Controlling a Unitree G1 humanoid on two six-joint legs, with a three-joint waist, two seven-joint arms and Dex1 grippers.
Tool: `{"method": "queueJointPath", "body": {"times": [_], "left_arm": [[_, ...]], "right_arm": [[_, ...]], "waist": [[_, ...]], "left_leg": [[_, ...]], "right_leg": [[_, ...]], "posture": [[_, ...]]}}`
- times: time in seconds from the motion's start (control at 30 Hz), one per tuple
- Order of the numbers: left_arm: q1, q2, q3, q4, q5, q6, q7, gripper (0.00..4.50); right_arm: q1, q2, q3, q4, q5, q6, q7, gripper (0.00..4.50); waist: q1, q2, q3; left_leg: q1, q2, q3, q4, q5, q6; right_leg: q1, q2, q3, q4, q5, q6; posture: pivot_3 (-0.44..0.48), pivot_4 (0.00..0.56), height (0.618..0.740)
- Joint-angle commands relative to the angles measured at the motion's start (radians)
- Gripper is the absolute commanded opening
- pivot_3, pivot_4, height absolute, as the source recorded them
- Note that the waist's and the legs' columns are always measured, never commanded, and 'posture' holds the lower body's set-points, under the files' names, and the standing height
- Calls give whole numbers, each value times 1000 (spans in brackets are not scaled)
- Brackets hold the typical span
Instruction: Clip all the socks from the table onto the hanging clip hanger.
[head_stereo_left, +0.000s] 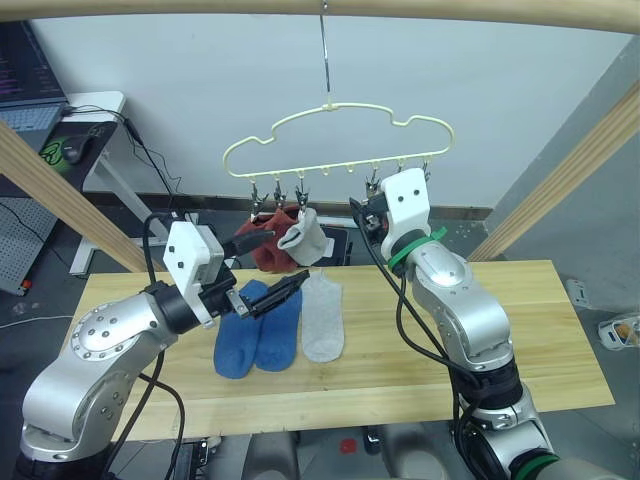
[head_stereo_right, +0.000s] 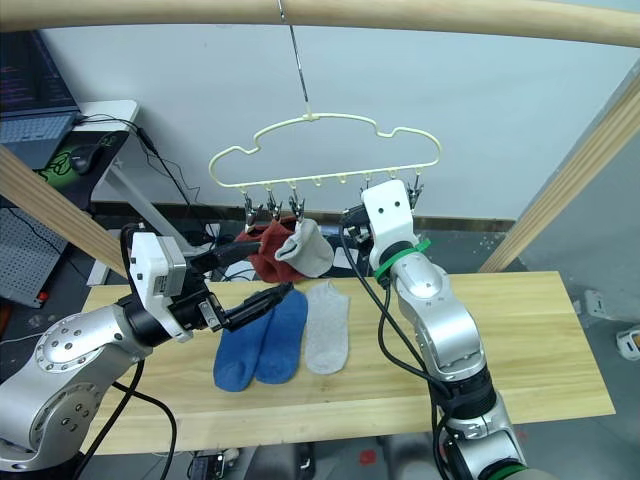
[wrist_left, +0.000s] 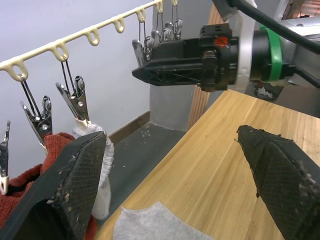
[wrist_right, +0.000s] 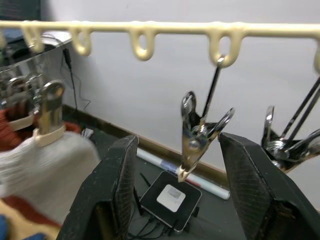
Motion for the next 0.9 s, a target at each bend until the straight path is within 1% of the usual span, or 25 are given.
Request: {"method": "queueJointPath", "body": {"times": [0.03,0.3,0.33,0.37,0.43,0.9], "left_arm": [[-7,1,-1,-15,2,-15,-15,4490],[-6,-1,-5,-8,11,-19,-27,4490],[-5,-2,-5,-7,12,-20,-29,4490],[-4,-2,-6,-6,14,-20,-30,4490],[-3,-4,-6,-2,17,-21,-32,4490],[7,-11,-9,0,29,-20,-37,4490]], "right_arm": [[-28,23,-21,-15,-6,-46,-16,2667],[-35,49,-27,-9,-17,-58,-14,2667],[-34,50,-26,-10,-18,-58,-14,2363],[-32,51,-25,-11,-19,-58,-15,2263],[-29,52,-22,-12,-21,-58,-15,1835],[-59,72,-21,35,-38,-81,-22,1835]], "waist": [[0,0,0],[0,-1,-6],[0,-1,-6],[0,-1,-6],[0,-1,-6],[0,-1,-10]], "left_leg": [[0,0,0,0,0,0],[0,0,0,0,0,0],[0,0,0,0,0,0],[0,0,0,0,0,0],[0,0,0,1,0,0],[0,0,0,1,0,0]], "right_leg": [[0,0,0,0,0,0],[0,0,-1,0,1,-1],[0,0,-1,1,1,-2],[0,0,-1,1,1,-2],[0,0,-1,1,1,-2],[0,0,-1,1,1,-2]], "posture": [[-82,205,735],[-83,203,735],[-85,203,735],[-85,203,735],[-85,203,735],[-84,201,735]]}}
